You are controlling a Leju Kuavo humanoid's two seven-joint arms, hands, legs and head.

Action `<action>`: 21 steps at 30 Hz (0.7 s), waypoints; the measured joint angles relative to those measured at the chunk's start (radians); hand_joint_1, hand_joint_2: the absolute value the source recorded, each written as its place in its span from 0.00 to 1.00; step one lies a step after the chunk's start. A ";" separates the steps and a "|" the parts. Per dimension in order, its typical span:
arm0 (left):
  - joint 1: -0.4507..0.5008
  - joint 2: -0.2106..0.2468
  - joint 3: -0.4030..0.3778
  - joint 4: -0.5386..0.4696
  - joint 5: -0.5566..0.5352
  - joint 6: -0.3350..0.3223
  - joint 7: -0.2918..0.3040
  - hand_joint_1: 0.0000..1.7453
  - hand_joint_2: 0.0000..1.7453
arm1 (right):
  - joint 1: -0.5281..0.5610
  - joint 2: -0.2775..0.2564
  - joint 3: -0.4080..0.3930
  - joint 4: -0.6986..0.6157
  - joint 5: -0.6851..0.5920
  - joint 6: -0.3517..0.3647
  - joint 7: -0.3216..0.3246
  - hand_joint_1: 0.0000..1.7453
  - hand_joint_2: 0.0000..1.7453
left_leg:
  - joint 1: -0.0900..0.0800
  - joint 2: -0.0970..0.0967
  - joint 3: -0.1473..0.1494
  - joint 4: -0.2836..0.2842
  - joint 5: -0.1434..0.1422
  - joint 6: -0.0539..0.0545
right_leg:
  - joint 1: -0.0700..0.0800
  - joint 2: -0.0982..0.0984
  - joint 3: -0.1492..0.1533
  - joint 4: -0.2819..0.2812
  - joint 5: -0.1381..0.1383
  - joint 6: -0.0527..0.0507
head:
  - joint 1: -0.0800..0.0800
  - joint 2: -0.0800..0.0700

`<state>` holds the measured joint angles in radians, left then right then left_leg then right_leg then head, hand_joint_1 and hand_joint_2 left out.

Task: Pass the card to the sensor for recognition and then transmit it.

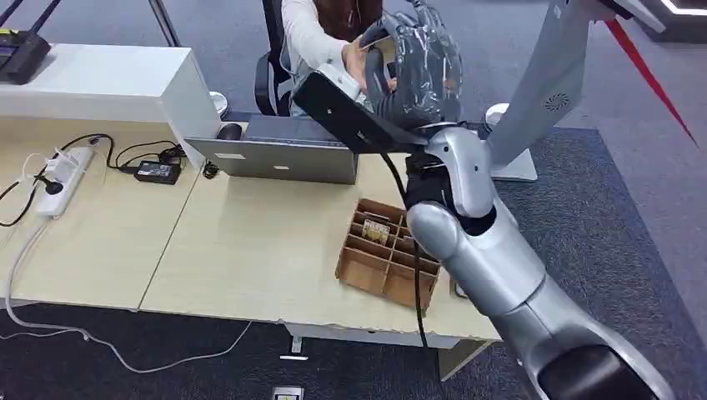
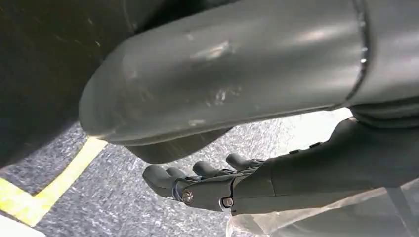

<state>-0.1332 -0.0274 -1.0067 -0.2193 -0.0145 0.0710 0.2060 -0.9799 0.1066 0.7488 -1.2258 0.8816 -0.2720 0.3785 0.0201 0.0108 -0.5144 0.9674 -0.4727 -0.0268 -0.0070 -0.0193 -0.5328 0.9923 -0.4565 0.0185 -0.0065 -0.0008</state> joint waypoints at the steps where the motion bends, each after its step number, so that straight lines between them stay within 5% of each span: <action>1: 0.000 0.000 0.000 0.000 -0.003 0.000 0.000 0.00 0.00 | -0.008 0.014 0.004 0.022 -0.007 -0.006 -0.005 1.00 1.00 | 0.000 0.000 0.000 0.000 0.000 0.000 | 0.000 0.000 0.000 0.000 0.000 0.000 | 0.000 0.000; 19: -0.002 -0.007 -0.007 0.000 -0.017 -0.008 -0.001 0.00 0.00 | -0.045 0.186 0.052 0.410 -0.256 -0.099 -0.119 0.97 1.00 | 0.000 0.000 0.000 0.000 0.000 0.000 | 0.000 0.000 -0.001 0.000 0.000 0.000 | 0.000 0.000; 20: -0.002 -0.007 -0.007 0.000 -0.017 -0.008 -0.001 0.00 0.00 | -0.042 0.190 0.053 0.423 -0.261 -0.099 -0.122 0.86 1.00 | 0.000 0.000 0.000 0.000 0.000 0.000 | 0.000 0.000 -0.001 0.000 0.000 0.000 | 0.000 0.000; 21: -0.002 -0.007 -0.007 0.000 -0.017 -0.008 -0.001 0.00 0.00 | -0.042 0.192 0.053 0.435 -0.266 -0.099 -0.126 0.26 1.00 | 0.000 0.000 0.000 0.000 0.000 0.000 | 0.000 0.000 -0.001 0.000 0.000 0.000 | 0.000 0.000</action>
<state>-0.1348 -0.0343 -1.0140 -0.2193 -0.0313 0.0629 0.2052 -1.0214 0.2987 0.8019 -0.7904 0.6161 -0.3712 0.2521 0.0201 0.0109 -0.5141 0.9674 -0.4727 -0.0269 -0.0069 -0.0192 -0.5334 0.9923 -0.4564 0.0184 -0.0065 -0.0008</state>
